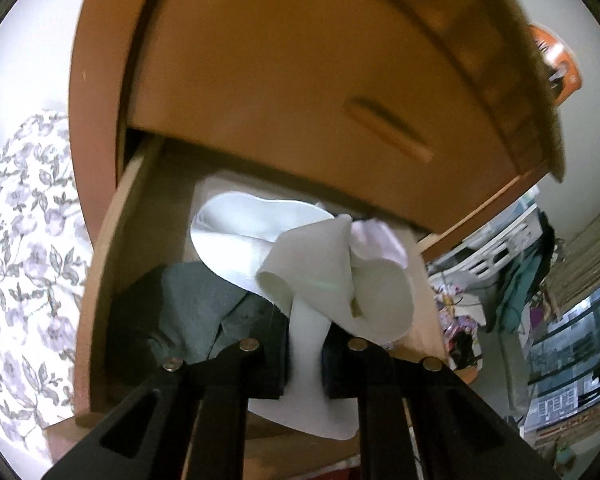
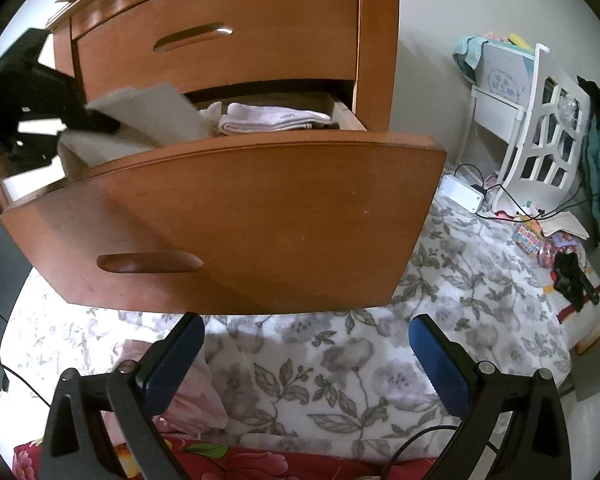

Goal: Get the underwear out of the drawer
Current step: 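Lift the white towel up out of the drawer with the left gripper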

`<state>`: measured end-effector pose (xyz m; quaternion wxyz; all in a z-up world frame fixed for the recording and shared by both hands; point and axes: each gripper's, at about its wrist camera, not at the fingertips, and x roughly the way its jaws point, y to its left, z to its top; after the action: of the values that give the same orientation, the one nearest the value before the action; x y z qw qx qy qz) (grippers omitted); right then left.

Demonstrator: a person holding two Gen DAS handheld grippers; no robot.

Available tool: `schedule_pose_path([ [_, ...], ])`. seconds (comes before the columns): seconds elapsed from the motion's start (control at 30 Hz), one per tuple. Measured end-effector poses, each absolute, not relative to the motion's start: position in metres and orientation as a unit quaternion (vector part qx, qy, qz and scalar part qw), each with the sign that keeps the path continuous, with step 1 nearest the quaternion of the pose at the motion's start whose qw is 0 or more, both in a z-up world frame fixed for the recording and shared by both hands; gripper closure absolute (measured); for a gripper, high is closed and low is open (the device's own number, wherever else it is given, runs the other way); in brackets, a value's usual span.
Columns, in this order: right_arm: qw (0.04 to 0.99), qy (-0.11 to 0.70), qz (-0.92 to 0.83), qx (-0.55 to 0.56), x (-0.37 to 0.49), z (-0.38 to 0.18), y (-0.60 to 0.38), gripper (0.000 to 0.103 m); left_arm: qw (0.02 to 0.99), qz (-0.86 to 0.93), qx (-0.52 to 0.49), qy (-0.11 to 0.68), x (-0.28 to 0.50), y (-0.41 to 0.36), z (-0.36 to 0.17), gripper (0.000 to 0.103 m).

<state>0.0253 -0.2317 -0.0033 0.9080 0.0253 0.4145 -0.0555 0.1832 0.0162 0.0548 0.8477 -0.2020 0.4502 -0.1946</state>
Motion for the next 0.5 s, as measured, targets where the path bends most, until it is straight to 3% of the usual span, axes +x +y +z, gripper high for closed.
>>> schedule_pose_path([
  [0.5,0.909,0.412,-0.059,0.018,0.025,-0.002,-0.230,0.000,0.879,-0.205,-0.225,0.367,0.158,0.044,0.115,0.091],
])
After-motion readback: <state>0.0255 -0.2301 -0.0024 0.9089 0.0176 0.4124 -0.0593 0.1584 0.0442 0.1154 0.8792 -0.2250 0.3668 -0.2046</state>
